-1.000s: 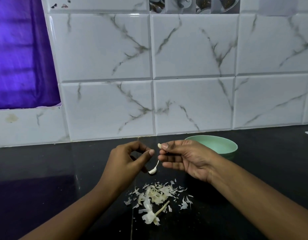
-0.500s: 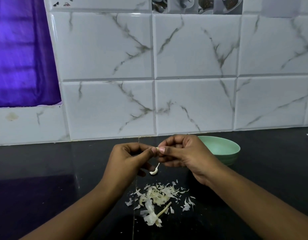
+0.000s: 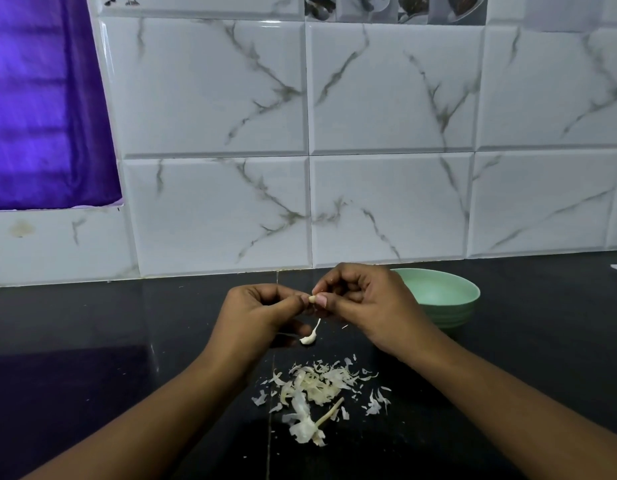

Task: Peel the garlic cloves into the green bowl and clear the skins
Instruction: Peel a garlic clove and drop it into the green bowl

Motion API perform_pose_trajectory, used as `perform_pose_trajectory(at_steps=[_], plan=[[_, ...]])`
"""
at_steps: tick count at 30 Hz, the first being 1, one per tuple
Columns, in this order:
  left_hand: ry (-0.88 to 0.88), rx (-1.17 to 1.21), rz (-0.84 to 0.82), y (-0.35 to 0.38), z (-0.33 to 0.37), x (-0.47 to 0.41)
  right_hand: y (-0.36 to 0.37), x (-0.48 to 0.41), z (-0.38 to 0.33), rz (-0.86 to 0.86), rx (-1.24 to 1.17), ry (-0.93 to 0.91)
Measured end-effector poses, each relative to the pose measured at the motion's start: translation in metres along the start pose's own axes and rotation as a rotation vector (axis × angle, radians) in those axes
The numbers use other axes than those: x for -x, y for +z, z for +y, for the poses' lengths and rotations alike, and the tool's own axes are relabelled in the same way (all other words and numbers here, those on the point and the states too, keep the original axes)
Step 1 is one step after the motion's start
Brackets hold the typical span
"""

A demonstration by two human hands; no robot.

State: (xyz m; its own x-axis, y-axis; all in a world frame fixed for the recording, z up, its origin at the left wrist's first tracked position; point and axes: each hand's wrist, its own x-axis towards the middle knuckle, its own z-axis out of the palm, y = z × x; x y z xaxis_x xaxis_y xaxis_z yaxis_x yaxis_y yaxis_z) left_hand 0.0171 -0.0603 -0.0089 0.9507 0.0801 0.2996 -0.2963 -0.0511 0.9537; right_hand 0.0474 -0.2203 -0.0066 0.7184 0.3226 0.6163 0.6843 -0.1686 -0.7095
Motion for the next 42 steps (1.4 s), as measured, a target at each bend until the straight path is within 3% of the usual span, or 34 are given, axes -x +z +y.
perform_pose_trajectory(at_steps=[6, 11, 17, 22, 27, 35, 39, 42], plan=[[0.013, -0.015, 0.014, 0.001, 0.0, 0.001, -0.001, 0.002, -0.002, 0.016, 0.324, -0.245], [0.009, -0.007, 0.014, 0.002, 0.001, 0.002, 0.001, 0.002, 0.002, 0.011, 0.354, -0.262], [0.002, -0.018, 0.012, 0.003, 0.002, 0.002, 0.004, 0.003, -0.003, -0.049, 0.115, -0.022], [-0.009, -0.022, 0.018, 0.003, 0.003, 0.001, 0.007, 0.003, 0.0, -0.056, -0.393, 0.272], [-0.053, 0.032, -0.01, 0.003, 0.005, 0.003, 0.006, 0.001, 0.004, -0.039, -0.553, 0.366], [-0.118, 0.052, -0.046, -0.001, 0.006, 0.0, 0.003, 0.0, 0.004, -0.019, -0.238, 0.179], [-0.08, 0.013, -0.02, -0.002, 0.005, -0.001, -0.001, -0.001, 0.006, 0.05, 0.213, -0.106], [-0.029, -0.028, -0.01, -0.001, 0.003, 0.0, -0.002, 0.0, 0.005, 0.064, 0.377, -0.248]])
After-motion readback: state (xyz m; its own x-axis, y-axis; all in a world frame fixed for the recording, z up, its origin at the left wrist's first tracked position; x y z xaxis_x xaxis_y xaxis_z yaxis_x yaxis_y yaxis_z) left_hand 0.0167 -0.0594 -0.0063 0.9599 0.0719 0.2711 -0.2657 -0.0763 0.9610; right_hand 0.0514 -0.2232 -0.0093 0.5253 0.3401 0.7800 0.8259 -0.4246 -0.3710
